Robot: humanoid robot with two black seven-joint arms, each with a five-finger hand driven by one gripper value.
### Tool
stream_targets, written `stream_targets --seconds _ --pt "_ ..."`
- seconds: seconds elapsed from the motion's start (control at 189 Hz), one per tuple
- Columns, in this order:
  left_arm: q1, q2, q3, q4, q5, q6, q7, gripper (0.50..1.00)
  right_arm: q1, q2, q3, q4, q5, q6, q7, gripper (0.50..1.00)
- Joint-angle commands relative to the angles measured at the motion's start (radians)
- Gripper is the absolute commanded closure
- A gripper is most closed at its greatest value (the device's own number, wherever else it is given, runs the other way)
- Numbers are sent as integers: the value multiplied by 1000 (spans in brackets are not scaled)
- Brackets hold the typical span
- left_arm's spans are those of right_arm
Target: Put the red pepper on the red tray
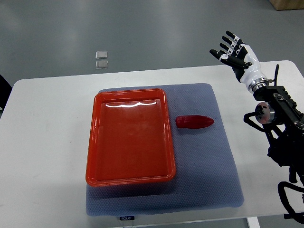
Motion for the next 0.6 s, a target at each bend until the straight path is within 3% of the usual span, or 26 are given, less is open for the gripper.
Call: stream_targets --seconds 0.0,0.594 --pt "-3 0 -1 -4 0 0 0 500 0 0 0 2 0 -1 0 583" --pt "3 0 0 0 0 0 1 500 1 -6 -1 1 -2 6 0 581"
